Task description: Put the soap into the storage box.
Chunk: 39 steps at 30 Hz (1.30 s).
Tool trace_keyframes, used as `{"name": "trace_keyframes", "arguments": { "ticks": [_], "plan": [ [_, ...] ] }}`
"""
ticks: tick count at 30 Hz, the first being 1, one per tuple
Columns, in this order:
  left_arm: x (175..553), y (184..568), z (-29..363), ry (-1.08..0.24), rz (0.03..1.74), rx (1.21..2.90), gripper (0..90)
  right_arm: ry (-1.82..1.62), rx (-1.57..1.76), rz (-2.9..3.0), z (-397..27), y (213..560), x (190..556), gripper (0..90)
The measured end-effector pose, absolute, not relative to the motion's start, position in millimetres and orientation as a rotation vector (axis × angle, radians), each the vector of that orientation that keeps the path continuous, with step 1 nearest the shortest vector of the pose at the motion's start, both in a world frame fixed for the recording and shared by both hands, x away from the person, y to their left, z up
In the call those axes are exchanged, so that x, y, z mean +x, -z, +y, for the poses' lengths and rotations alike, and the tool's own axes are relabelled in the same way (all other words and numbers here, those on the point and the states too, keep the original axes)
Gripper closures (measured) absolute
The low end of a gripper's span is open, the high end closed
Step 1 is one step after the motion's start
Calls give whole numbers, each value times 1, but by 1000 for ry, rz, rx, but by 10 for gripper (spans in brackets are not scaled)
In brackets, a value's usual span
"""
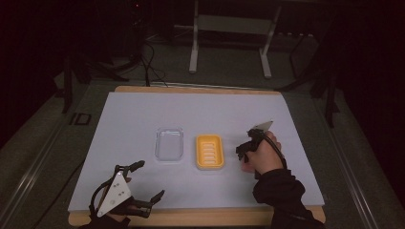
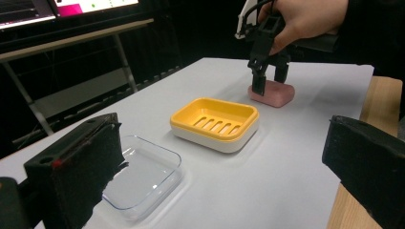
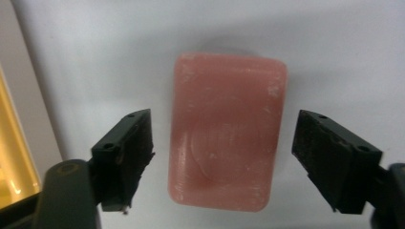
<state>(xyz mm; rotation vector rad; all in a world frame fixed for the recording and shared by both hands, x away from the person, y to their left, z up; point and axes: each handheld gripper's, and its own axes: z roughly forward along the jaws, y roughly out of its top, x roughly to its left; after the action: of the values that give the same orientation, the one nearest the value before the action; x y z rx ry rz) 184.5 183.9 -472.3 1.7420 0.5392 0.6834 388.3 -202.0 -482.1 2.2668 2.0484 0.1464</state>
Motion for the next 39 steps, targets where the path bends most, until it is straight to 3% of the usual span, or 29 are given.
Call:
{"name": "trace_keyframes", "arguments": {
  "ticks": [26,39],
  "plan": [
    [184,472,184,-687,535,1750,6,-73,2207,2114,-199,498,390,376],
    [184,472,183,-688,535,1751,6,-134,2206,2102,-206,468,392,375]
  ]
}}
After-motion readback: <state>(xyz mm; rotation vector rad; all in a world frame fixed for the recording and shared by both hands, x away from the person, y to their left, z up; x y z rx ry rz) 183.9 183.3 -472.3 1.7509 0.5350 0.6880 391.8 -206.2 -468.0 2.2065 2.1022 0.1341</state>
